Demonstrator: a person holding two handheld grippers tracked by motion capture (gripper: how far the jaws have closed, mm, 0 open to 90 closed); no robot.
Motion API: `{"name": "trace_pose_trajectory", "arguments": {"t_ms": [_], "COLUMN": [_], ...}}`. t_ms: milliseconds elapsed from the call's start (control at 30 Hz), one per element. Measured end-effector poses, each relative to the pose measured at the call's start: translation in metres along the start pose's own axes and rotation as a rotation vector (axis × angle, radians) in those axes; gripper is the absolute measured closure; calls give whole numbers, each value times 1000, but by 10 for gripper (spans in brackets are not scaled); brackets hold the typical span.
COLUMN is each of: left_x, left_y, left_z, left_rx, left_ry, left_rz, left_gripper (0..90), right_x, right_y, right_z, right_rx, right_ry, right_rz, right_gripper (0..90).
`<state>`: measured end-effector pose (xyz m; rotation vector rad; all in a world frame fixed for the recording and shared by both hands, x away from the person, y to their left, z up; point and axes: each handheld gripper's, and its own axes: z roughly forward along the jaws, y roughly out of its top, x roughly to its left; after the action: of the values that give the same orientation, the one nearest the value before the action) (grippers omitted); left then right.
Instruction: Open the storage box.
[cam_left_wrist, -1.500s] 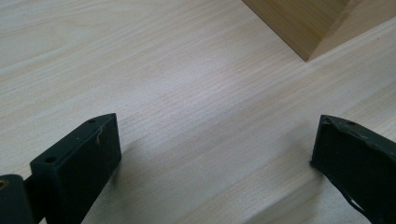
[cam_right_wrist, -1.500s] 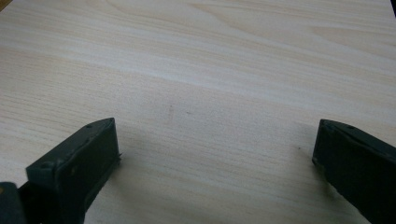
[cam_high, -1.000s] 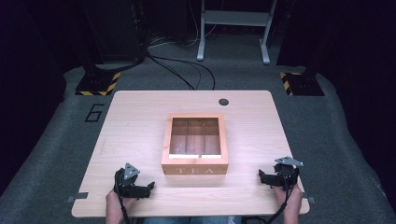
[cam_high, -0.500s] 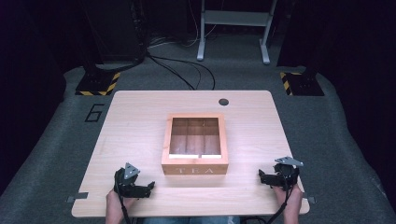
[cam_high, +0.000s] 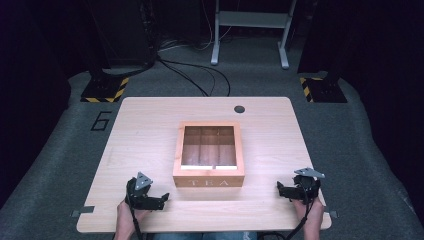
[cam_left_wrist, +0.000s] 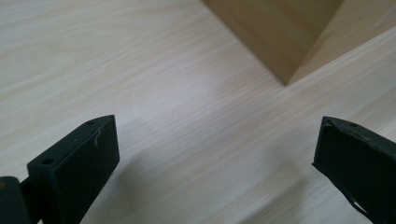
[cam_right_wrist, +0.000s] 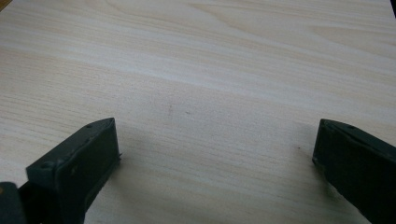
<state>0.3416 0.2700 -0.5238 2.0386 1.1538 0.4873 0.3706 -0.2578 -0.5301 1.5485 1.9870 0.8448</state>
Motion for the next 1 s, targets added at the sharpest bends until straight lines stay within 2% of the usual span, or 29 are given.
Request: {"name": "trace_pose_trajectory", "arguments": {"t_ms": [167, 233, 267, 300, 333, 500, 733, 1000], "left_x": [-6, -7, -11, -11, -14, -20, -25, -28], "left_y": [14, 17, 25, 25, 32, 44, 51, 53], "left_z": [0, 0, 3, 3, 5, 12, 18, 20], "left_rx": [-62, -68, -91, -91, -98, -109, -137, -167], "left_ry": [-31, -36, -50, -50, -59, -90, -118, -150], "left_rz": [14, 19, 32, 32, 51, 68, 62, 84], "left_gripper": [1, 1, 1, 1, 2, 20, 30, 148], "right_x": [0, 0, 0, 0, 0, 0, 0, 0], "right_y": [0, 0, 0, 0, 0, 0, 0, 0], "right_z": [0, 0, 0, 0, 0, 0, 0, 0], "right_rx": [0, 0, 0, 0, 0, 0, 0, 0], "right_ry": [-1, 0, 0, 0, 0, 0, -1, -1], "right_rz": [0, 0, -1, -1, 0, 0, 0, 0], "right_gripper": [0, 0, 0, 0, 0, 0, 0, 0]}}
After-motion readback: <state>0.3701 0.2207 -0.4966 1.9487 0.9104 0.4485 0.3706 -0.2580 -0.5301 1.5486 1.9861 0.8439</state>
